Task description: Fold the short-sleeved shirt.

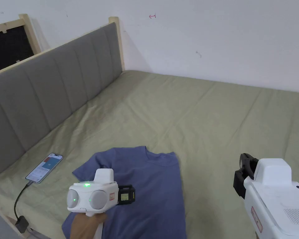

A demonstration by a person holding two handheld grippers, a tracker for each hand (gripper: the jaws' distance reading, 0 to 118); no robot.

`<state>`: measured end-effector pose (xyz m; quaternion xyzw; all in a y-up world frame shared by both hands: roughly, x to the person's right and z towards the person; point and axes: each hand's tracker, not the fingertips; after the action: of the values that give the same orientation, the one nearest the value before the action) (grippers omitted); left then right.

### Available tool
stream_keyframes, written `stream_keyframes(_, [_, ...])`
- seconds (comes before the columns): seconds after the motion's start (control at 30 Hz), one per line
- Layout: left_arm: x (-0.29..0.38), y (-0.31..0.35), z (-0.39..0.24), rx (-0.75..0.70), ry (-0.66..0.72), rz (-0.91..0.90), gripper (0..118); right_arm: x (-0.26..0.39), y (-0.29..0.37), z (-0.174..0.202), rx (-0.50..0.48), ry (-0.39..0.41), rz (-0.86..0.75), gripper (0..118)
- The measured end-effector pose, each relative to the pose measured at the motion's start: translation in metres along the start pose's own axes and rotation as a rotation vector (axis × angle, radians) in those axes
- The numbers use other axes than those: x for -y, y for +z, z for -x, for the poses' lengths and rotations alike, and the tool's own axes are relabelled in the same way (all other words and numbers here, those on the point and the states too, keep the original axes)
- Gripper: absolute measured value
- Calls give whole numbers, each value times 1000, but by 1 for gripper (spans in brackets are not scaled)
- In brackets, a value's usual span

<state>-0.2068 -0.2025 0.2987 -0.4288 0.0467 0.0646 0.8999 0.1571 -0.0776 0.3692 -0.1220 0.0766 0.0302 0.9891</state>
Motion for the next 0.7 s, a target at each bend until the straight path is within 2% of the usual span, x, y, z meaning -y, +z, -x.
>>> stream_keyframes(0.17, [8,-50,-19,-8,-54,149,107,10,-6,-20,42,-14,39,0])
stream_keyframes(0.27, [17,-70,-27,-9,-74,182,70,16,-7,-31,59,-17,57,0])
stream_keyframes(0.33, [23,-72,-32,-6,-75,187,61,19,-7,-36,69,-19,68,0])
stream_keyframes(0.37, [24,-68,-35,-23,-88,164,50,20,-7,-39,73,-20,72,0])
stream_keyframes(0.4, [22,-66,-36,3,-93,168,32,21,-7,-41,77,-21,75,0])
stream_keyframes(0.47, [22,-64,-40,24,-110,163,12,22,-7,-44,81,-27,79,0])
stream_keyframes(0.6, [24,-52,-39,37,-146,130,7,19,-2,-49,87,-36,75,0])
stream_keyframes(0.7, [20,-25,-28,137,-29,37,5,16,2,-52,92,-37,64,0])
